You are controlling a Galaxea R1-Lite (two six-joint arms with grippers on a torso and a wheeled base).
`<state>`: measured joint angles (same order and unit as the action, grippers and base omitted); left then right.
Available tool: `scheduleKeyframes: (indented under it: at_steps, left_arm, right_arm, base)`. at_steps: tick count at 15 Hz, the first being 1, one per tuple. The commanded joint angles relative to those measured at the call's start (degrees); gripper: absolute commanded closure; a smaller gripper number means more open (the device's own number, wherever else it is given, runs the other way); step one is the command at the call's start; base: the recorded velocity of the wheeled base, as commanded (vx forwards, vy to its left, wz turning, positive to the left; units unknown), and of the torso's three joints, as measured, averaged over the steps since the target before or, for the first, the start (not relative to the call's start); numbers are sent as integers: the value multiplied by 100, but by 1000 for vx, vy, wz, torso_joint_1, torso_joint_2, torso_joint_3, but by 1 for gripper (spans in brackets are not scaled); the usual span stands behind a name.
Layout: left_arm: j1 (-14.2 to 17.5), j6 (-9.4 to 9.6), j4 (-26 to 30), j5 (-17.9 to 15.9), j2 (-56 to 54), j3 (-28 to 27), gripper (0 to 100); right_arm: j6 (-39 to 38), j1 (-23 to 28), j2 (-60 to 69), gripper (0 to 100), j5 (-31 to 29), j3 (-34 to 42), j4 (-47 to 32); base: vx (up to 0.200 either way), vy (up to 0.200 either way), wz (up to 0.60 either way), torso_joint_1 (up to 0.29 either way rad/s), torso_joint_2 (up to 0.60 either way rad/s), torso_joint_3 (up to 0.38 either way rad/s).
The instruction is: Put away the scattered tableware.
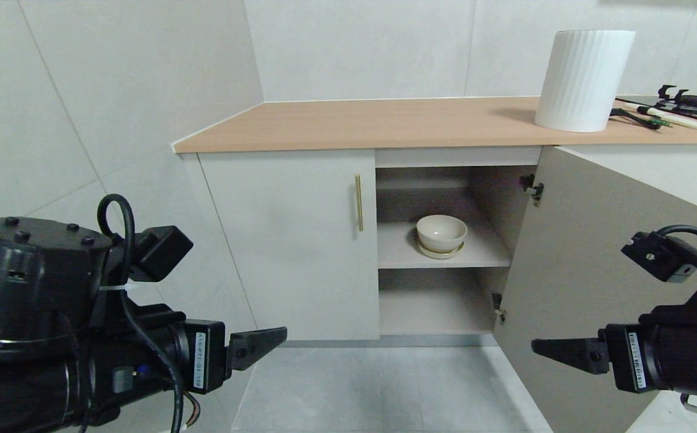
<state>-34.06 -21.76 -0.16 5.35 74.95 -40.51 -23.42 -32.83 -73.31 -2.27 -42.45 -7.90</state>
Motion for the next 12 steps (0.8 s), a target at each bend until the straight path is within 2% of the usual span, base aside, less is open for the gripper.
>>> scheduleKeyframes:
  at_steps: [1,7,9,12]
  left_arm:
    - [-4,5,-2,1,11,8,0]
    - [-4,14,-2,10,2,17,0]
    - [-13,31,-2,10,2,34,0]
    - [-13,31,-2,27,2,34,0]
  right_arm:
    - [65,-4,36,0,-2,-18,-142]
    - [215,5,186,0,-2,-71,-467]
    - [364,22,274,0,-72,-211,-950]
    - [487,31,274,0,-239,-264,-1240]
  base:
    - [0,0,0,0,0,0]
    - [0,0,0,0,0,0]
    - [0,-200,0,-5,5,7]
    - [0,-200,0,-1,-2,1]
